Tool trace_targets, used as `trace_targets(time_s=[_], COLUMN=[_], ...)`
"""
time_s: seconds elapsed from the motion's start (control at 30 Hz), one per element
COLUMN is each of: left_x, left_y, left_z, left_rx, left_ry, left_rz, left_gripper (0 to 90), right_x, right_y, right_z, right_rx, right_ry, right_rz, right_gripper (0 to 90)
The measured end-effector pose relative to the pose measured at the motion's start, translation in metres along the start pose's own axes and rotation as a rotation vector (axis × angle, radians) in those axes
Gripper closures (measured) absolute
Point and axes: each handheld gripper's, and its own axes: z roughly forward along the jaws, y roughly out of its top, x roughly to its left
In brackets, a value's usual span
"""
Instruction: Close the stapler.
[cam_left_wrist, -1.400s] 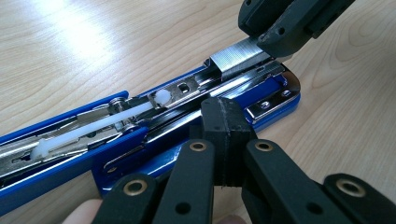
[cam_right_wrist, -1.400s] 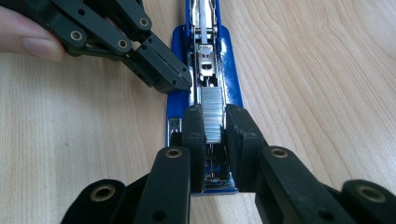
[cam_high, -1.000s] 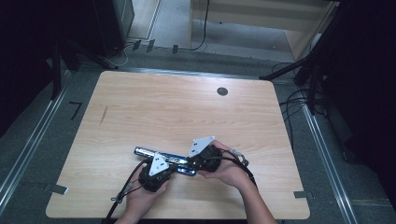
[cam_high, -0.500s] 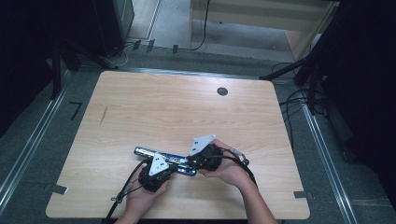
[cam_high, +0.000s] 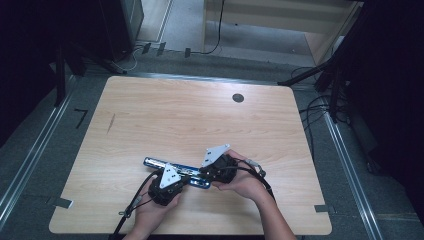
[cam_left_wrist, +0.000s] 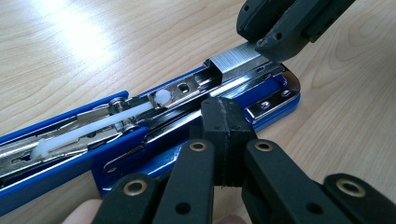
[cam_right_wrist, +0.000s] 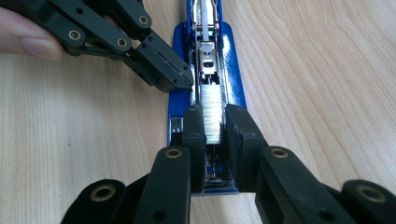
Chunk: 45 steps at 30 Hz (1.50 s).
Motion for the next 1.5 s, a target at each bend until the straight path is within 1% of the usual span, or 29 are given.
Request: trace_targets(time_s=[0.4,0.63,0.9,0.97,1.1,1.2,1.37,1.47,1.5], left_x=[0.000,0.000,0.000,0.000,0.000,0.000,0.000,0.000,0.000], left_y=[0.000,0.000,0.000,0.000,0.000,0.000,0.000,0.000,0.000], left_z=[0.000,0.000,0.000,0.000,0.000,0.000,0.000,0.000,0.000], left_rx=[0.000,0.000,0.000,0.000,0.001,0.002,0.001,0.002,0.003], left_ry=[0.000,0.000,0.000,0.000,-0.001,-0.001,0.000,0.001,0.001], left_rz=[0.001,0.001,0.002,0.002,0.003,0.003,0.002,0.005,0.006], left_gripper=[90.0,90.0,90.0,90.0,90.0,90.0,90.0,90.0,90.0], right_x=[-0.001,-0.001,-0.001,-0.002,-0.003,-0.003,-0.002,0.000,0.000], right_y=[0.000,0.000,0.000,0.000,0.000,0.000,0.001,0.006,0.007], right_z=[0.002,0.002,0.002,0.002,0.000,0.001,0.006,0.011,0.012], right_rx=[-0.001,-0.005,-0.005,-0.002,-0.019,-0.037,-0.058,-0.078,-0.084], right_ry=[0.001,-0.002,-0.004,-0.004,-0.001,0.000,0.016,0.015,0.014], right_rz=[0.000,0.016,0.019,0.024,0.043,0.069,0.100,0.112,0.109], right_gripper=[79.3,78.3,77.9,77.0,76.3,79.1,89.0,90.0,90.0])
